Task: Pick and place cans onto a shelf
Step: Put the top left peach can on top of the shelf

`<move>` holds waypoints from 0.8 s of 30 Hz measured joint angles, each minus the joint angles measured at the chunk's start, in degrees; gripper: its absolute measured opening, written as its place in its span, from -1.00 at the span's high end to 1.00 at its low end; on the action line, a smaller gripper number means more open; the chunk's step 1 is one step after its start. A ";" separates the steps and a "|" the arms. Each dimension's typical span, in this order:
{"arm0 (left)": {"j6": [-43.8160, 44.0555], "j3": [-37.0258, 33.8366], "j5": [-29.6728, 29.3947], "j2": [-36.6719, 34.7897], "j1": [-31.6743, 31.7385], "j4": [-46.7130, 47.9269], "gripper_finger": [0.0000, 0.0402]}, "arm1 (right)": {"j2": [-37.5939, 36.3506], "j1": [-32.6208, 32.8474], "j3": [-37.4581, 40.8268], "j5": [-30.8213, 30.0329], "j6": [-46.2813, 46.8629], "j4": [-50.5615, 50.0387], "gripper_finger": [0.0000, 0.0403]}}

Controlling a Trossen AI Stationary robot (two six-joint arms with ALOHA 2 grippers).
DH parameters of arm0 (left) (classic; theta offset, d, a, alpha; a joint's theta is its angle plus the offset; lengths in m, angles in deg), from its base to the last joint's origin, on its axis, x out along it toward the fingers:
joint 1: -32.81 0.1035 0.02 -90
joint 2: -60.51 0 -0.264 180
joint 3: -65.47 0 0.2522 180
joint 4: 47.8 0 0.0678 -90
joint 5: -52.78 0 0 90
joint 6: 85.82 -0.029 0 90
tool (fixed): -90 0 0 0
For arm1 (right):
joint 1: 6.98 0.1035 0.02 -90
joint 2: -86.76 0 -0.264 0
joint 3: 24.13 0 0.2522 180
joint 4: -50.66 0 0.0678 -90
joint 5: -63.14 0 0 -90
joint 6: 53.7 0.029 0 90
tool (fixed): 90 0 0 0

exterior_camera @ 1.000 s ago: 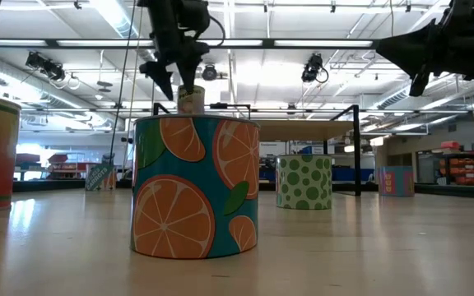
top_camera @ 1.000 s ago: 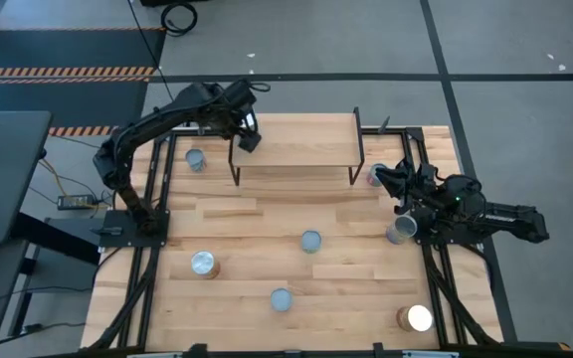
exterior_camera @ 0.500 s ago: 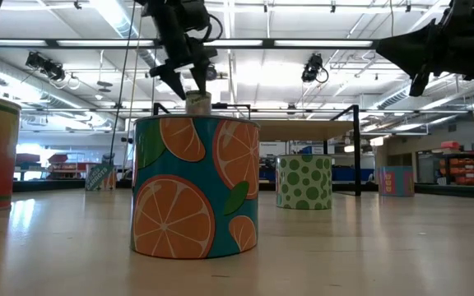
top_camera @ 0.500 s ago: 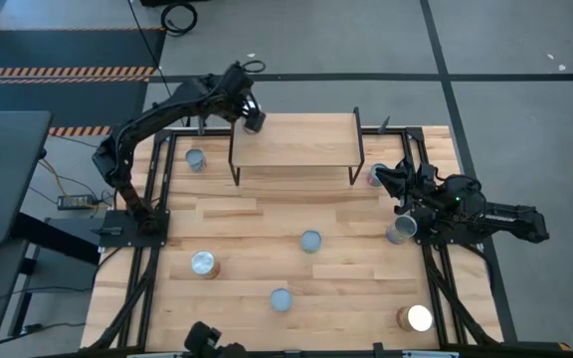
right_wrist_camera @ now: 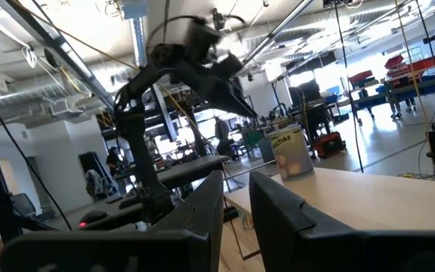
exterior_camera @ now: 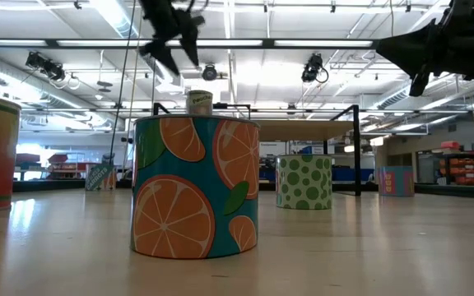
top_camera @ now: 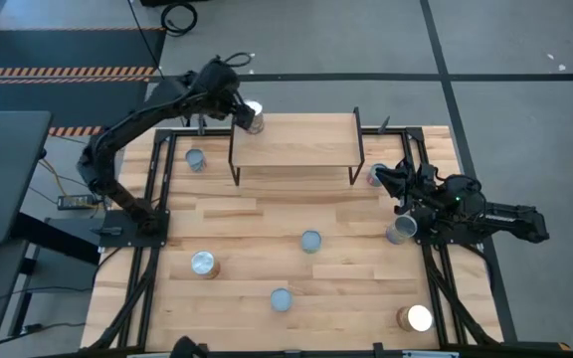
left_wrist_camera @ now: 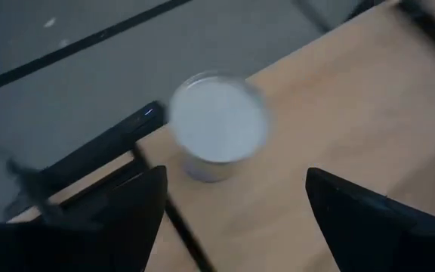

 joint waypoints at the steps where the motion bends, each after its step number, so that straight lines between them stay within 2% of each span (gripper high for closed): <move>1: -0.12 0.07 1.30 -1.00 -1.08 -0.72 -0.59 | 0.00 0.00 -0.02 0.00 0.00 -0.01 0.63; 5: -0.39 0.09 4.60 -4.03 -7.88 -3.33 -0.59 | 0.00 0.00 0.00 0.00 0.01 0.00 0.63; 15: -0.40 0.07 4.34 -5.42 -27.85 -9.56 -0.59 | 0.00 0.00 -0.02 0.00 0.02 0.00 0.63; 24: 2.68 0.07 1.57 -5.36 -38.96 -19.32 -0.59 | 0.00 0.00 0.00 0.00 0.03 0.04 0.63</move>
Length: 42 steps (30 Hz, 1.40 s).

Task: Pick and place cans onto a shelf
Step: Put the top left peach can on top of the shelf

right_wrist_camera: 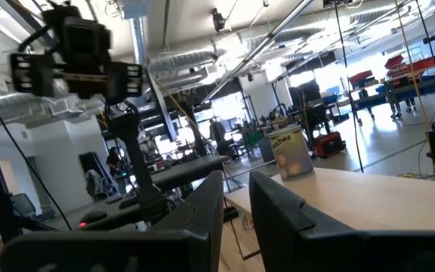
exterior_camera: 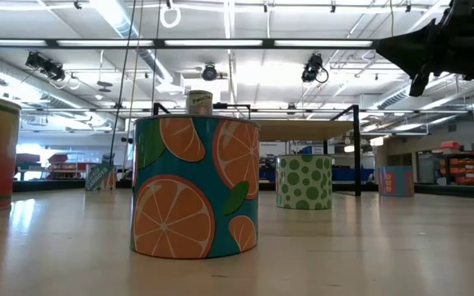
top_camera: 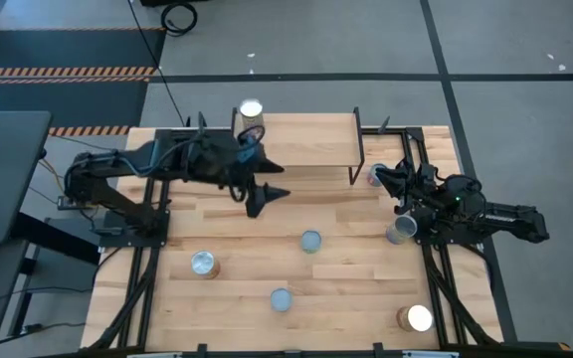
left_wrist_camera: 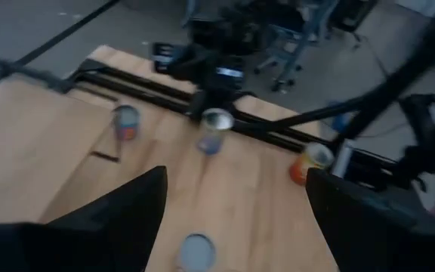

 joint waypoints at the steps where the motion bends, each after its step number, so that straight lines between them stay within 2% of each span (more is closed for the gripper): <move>1: 0.11 0.00 0.01 0.00 -0.86 -0.14 -0.59 | 0.02 0.00 0.00 -0.02 -0.03 0.33 0.63; 4: 2.02 0.00 -0.11 -0.02 -3.31 0.86 -0.57 | 0.01 0.00 -0.01 -2.05 4.39 3.71 0.63; 6: 3.26 0.00 -1.76 -0.02 -5.46 1.46 -0.54 | 0.13 0.00 -0.05 -4.73 10.92 5.25 0.63; 8: 3.36 0.00 -4.30 -0.06 -7.74 2.46 -0.51 | 1.16 0.22 -1.25 -4.76 14.46 3.88 0.64; 11: 3.40 0.00 -7.88 -0.07 -10.71 5.01 -0.48 | 5.75 3.02 -6.41 -2.78 14.99 -1.84 0.71; 14: 4.61 -0.07 -10.73 -0.59 -13.11 8.52 -0.47 | 14.35 7.48 -15.76 -5.98 12.42 -9.64 0.78; 16: 6.15 -0.11 -12.48 -1.76 -14.63 10.88 -0.47 | 21.69 10.76 -23.69 -9.02 11.89 -18.22 0.81; 19: 8.67 -0.09 -15.76 -4.27 -18.10 14.72 -0.47 | 32.96 15.56 -36.49 -13.39 15.47 -39.04 0.82; 22: 10.52 -0.08 -17.49 -6.92 -22.07 18.12 -0.47 | 43.71 19.11 -48.53 -16.67 27.05 -62.59 0.83; 27: 12.43 -0.07 -18.67 -9.69 -28.69 23.00 -0.47 | 58.68 22.81 -61.55 -14.76 50.18 -88.60 0.83; 30: 12.20 -0.07 -19.50 -10.26 -32.02 23.82 -0.47 | 65.05 23.50 -63.17 -9.93 59.75 -95.50 0.78; 34: 10.58 -0.07 -19.65 -10.29 -35.18 24.10 -0.47 | 70.20 23.77 -62.24 -4.39 64.83 -96.56 0.53; 38: 10.54 -0.07 -19.69 -10.31 -36.73 24.08 -0.47 | 72.38 23.85 -62.16 -3.49 72.86 -105.45 0.21; 42: 10.54 -0.07 -19.99 -10.29 -37.94 24.05 -0.47 | 71.96 23.15 -59.69 -0.10 74.18 -106.52 0.10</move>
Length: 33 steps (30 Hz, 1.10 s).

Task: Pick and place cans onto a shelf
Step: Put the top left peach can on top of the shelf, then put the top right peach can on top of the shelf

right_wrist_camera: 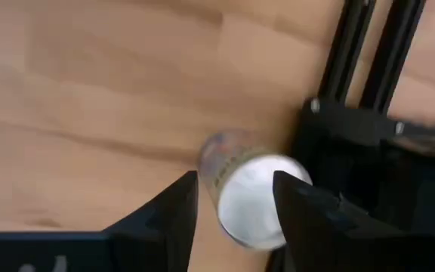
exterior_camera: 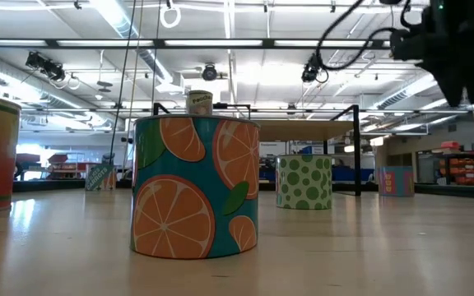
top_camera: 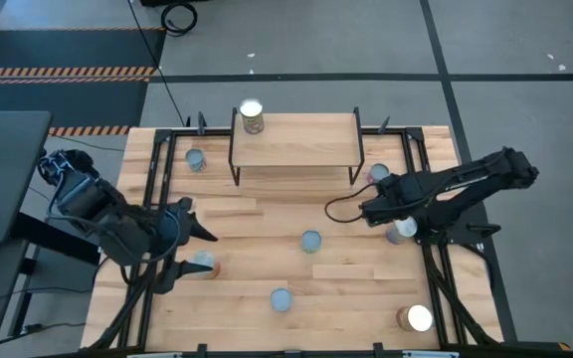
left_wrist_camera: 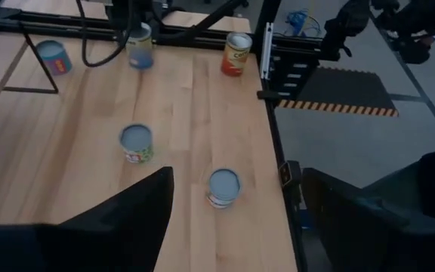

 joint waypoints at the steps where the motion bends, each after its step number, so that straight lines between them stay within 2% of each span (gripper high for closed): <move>1: -0.05 0.00 -0.48 0.00 -0.10 0.00 -0.47 | -0.46 -0.32 1.17 0.82 0.04 1.66 0.11; 3: -0.13 0.00 -1.20 0.00 -0.16 0.00 -0.47 | -1.07 -0.87 3.72 2.07 0.03 5.67 0.13; 10: -1.60 0.01 -1.71 0.00 -0.11 0.03 -0.47 | -1.12 -1.36 10.29 7.41 1.42 9.98 0.26; 14: -1.67 0.04 -1.69 0.00 -0.09 0.07 -0.47 | -1.33 -1.36 11.34 7.89 2.41 11.07 0.37; 23: -2.06 0.07 -1.65 -3.39 -0.07 2.96 -0.47 | -0.95 -0.92 10.60 6.10 2.62 11.64 0.93; 27: -2.06 0.07 -1.67 -6.19 -0.07 4.04 -0.47 | -0.74 -0.87 10.12 6.34 2.05 12.72 0.96; 33: -2.29 0.07 -3.64 -9.69 -0.07 6.32 -0.47 | 1.53 -0.09 3.85 3.72 0.73 16.28 0.99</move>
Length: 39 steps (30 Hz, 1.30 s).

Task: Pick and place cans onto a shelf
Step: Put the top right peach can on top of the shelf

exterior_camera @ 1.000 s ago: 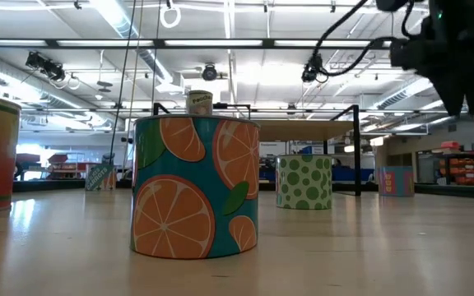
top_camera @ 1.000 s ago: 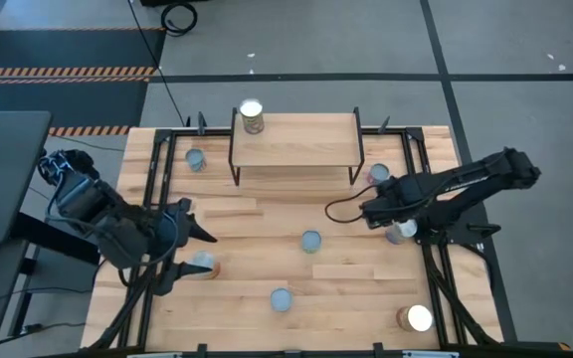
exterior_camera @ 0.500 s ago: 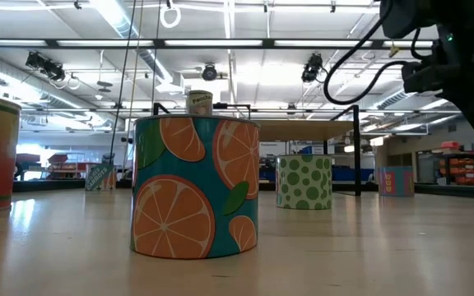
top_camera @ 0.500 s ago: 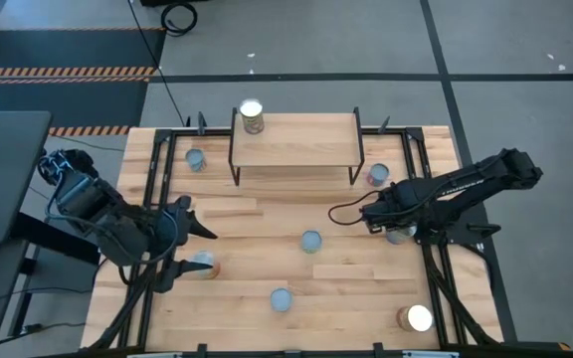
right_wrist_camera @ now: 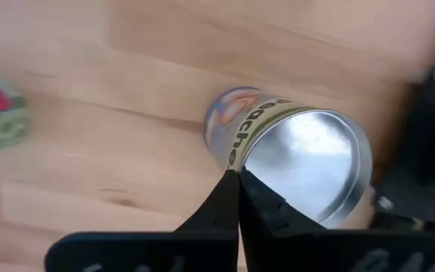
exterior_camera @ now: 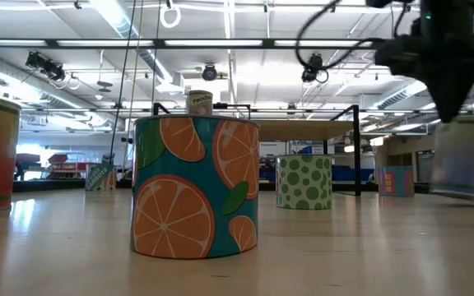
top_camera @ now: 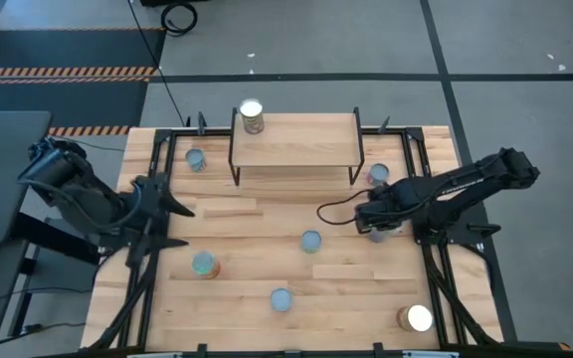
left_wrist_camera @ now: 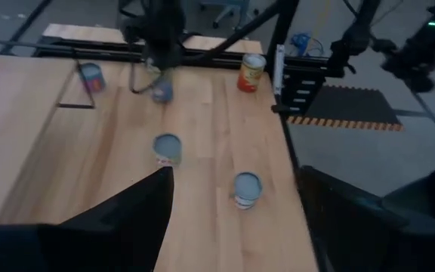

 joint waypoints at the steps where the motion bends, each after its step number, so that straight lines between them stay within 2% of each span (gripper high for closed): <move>1: -0.06 0.00 -0.69 -0.39 0.01 0.46 -0.47 | 1.43 0.00 -1.13 -0.40 -1.31 0.73 0.99; 8: -1.11 0.00 -1.58 -1.19 0.02 0.54 -0.47 | 14.76 -0.35 -11.34 -1.21 -11.50 3.02 0.99; 15: -1.27 0.00 -1.66 -1.17 0.02 0.54 -0.47 | 28.18 -0.71 -26.61 -7.71 -23.87 3.03 1.00; 20: -1.54 0.00 -1.66 -1.17 0.02 0.52 -0.47 | 37.03 -1.70 -37.91 -11.58 -36.87 3.09 1.00; 25: -3.58 0.00 -1.53 -1.17 0.02 0.52 -0.47 | 45.17 -1.62 -48.33 -11.16 -53.91 3.86 1.00; 33: -2.37 0.00 -0.79 -1.19 0.02 0.52 -0.47 | 53.57 0.12 -61.19 -10.69 -79.88 5.24 1.00; 39: -2.29 0.00 -1.28 -1.21 0.02 0.50 -0.47 | 54.26 1.40 -62.82 -10.12 -92.88 6.14 0.96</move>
